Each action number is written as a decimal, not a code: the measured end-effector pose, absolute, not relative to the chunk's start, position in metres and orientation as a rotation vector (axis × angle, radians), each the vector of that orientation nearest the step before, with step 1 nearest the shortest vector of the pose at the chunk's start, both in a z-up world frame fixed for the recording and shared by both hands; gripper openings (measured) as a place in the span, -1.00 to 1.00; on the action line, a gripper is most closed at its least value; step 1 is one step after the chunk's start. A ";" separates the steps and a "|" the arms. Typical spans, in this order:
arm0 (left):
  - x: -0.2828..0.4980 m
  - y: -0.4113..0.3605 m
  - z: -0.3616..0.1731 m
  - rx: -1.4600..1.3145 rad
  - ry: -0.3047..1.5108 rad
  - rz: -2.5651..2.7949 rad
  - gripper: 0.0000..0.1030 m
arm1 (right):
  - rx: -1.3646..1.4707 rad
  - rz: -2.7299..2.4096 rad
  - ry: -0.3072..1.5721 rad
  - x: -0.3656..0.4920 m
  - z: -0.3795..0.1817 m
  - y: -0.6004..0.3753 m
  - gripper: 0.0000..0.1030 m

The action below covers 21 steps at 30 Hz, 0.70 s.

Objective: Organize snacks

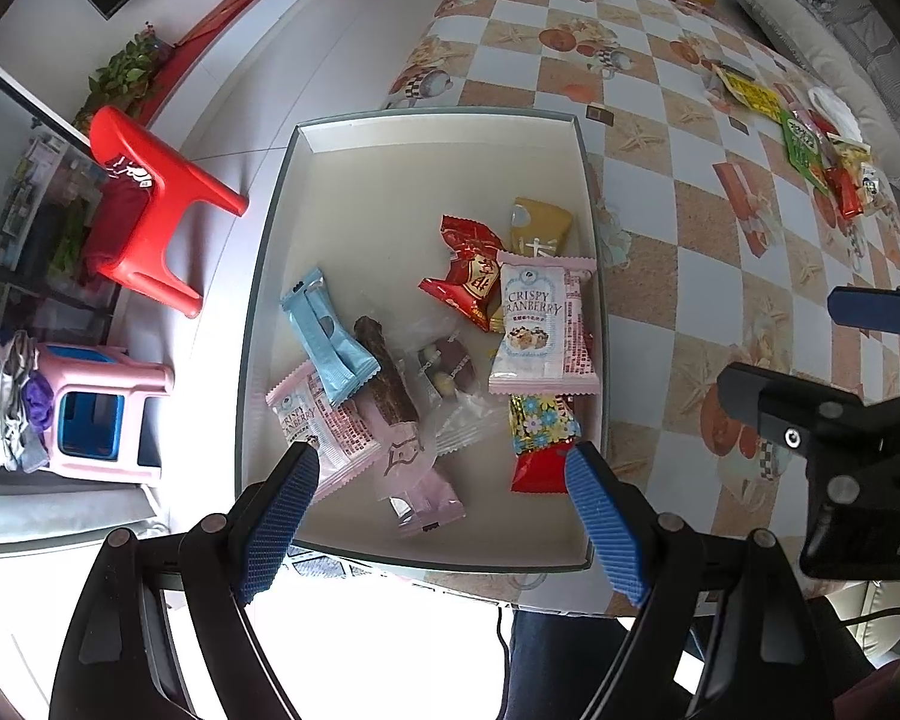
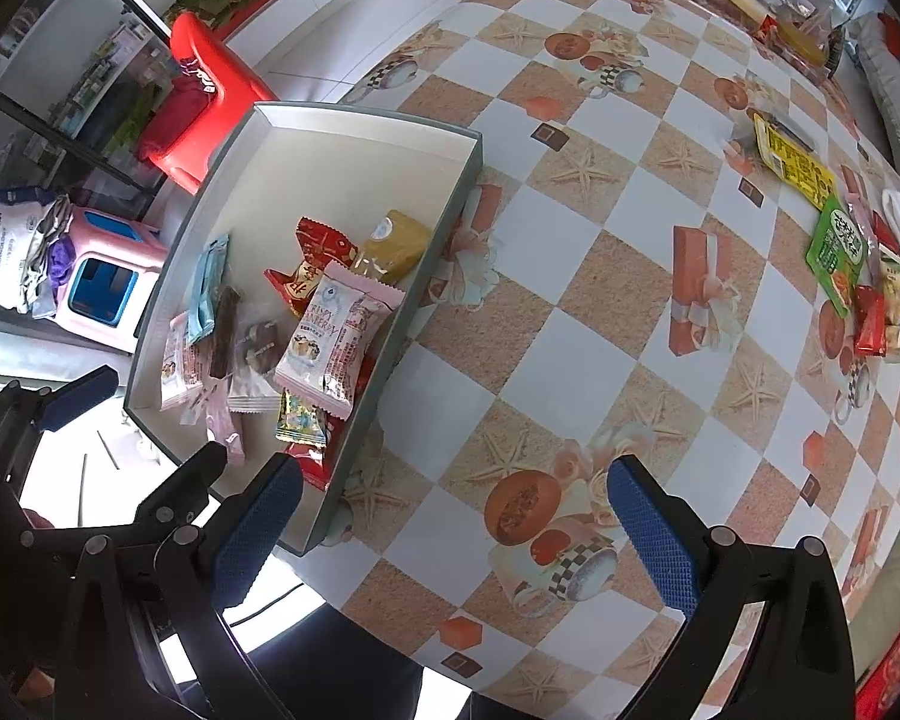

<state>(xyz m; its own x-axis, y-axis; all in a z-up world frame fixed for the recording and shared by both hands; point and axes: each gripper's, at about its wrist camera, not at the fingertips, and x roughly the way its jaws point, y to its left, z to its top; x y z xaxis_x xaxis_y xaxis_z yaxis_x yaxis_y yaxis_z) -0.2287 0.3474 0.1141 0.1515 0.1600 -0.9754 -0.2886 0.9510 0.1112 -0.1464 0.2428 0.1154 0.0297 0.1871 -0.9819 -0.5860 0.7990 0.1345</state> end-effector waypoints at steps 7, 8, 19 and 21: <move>-0.230 0.349 0.113 -0.110 1.379 0.332 0.69 | -0.358 0.617 1.421 -0.148 0.116 0.244 0.98; -0.230 0.349 0.112 -0.109 1.380 0.333 0.69 | -0.360 0.618 1.420 -0.148 0.116 0.245 0.98; -0.230 0.352 0.111 -0.113 1.388 0.335 0.69 | -0.365 0.621 1.415 -0.148 0.116 0.248 0.98; -0.231 0.354 0.111 -0.116 1.380 0.343 0.69 | -0.362 0.623 1.414 -0.148 0.116 0.248 0.98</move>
<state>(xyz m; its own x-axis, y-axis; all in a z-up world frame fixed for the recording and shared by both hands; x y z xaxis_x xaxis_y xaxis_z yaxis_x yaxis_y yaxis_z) -0.2306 0.3535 0.1113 0.1491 0.1704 -0.9740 -0.3049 0.9450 0.1186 -0.1481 0.2483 0.1162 0.0366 0.1855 -0.9820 -0.5991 0.7905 0.1270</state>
